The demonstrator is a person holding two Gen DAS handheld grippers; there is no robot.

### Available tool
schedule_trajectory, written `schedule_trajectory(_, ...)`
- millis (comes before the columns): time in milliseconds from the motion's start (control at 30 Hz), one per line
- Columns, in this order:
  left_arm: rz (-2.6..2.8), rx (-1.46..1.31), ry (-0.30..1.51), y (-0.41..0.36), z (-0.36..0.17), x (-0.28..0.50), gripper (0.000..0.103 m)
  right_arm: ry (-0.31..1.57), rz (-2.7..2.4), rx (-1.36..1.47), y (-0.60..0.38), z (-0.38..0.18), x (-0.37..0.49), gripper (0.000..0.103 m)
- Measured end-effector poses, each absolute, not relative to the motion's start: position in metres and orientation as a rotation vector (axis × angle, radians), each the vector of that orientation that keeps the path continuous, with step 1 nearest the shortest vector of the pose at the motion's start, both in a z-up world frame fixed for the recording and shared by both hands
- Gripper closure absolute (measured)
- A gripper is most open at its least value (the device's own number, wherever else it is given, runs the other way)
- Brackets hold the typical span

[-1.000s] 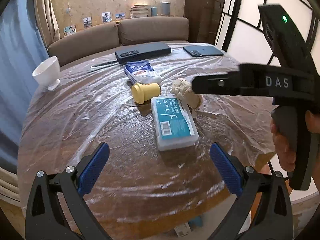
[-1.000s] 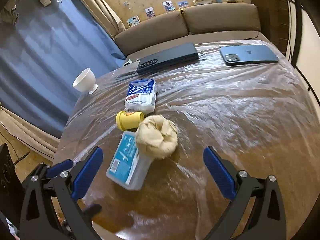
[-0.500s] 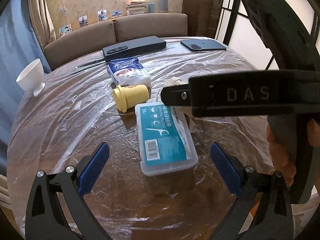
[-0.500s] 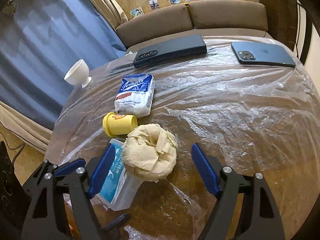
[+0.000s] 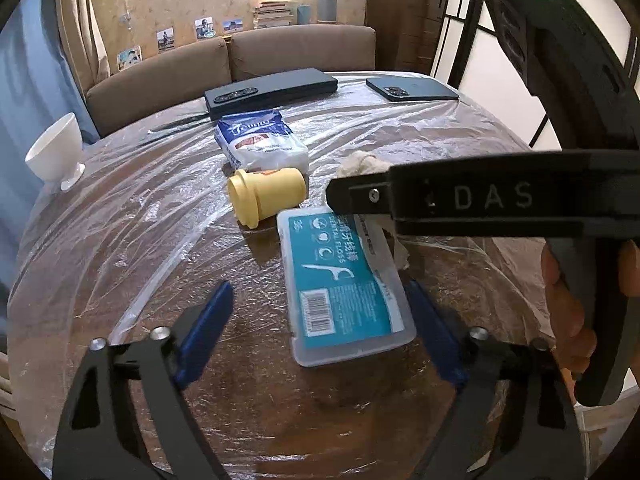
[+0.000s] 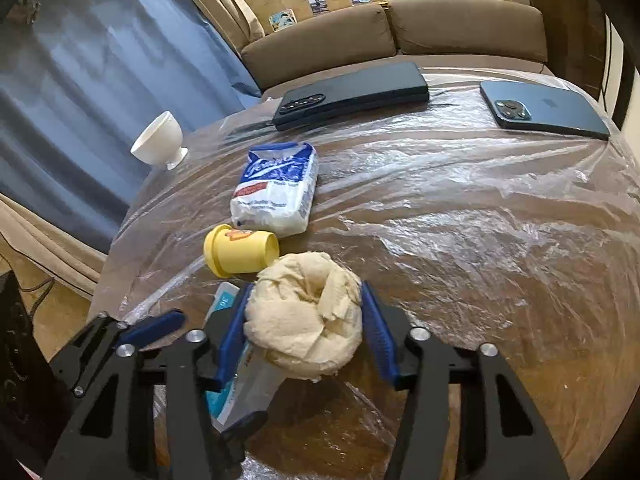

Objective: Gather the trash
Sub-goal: 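Grasp the crumpled tissue with the right tool while the left tool grasps the teal floss box, then carry the tissue and teal floss box over the bin with both tools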

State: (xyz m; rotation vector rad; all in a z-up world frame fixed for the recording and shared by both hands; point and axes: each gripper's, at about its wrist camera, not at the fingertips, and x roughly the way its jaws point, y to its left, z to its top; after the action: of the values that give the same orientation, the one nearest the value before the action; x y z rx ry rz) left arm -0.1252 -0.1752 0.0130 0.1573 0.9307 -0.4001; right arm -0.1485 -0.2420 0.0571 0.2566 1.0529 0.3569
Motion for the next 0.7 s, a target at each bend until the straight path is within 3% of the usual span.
schedule_trajectory(167,-0.42,0.139,0.932,-0.174,0.013,-0.124,0.032,1.037,0.349,0.239,-0.241,0.063,-0.151,0.051)
schedule_trajectory(233,-0.423,0.139,0.935,-0.174,0.013,-0.125,0.045,1.025,0.347,0.244,-0.242,0.067,-0.152,0.051)
schedule_trajectory(700,-0.42,0.113,0.938,-0.159,0.016,-0.13,0.046,0.98,0.31,0.223,-0.253,0.09,-0.177,0.051)
